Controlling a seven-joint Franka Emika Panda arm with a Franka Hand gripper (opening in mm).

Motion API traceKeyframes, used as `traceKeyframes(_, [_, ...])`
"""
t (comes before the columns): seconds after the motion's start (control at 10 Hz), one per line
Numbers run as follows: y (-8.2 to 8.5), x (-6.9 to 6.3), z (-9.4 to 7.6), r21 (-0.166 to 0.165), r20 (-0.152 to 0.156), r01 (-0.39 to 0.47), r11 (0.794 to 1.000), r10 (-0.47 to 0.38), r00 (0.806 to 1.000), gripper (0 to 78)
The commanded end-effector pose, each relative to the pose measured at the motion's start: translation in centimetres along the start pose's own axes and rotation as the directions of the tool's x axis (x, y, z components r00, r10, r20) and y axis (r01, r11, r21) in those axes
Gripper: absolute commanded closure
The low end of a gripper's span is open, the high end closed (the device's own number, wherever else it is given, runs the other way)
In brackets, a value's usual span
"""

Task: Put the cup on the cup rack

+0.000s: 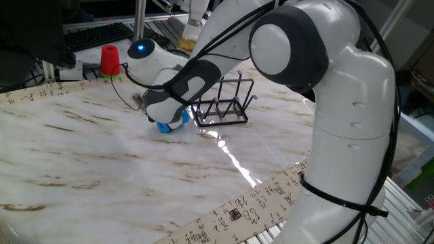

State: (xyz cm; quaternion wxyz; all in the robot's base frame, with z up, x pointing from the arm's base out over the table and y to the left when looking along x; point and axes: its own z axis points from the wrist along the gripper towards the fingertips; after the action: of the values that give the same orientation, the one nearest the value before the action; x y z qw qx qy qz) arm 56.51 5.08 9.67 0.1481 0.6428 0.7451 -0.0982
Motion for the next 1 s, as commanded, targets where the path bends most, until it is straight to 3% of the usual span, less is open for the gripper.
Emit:
traceKeyframes(0.1, [0.19,0.13,0.17,-0.007,0.012,-0.003,1.0,0.003,1.0,0.2])
traceKeyframes(0.5, [0.37,0.52,0.78,-0.006,0.048,0.002,1.0,-0.002,0.999,0.2])
traceKeyframes(1.0, [0.48,0.72,1.12,-0.013,0.062,-0.002,1.0,0.003,0.998,0.2])
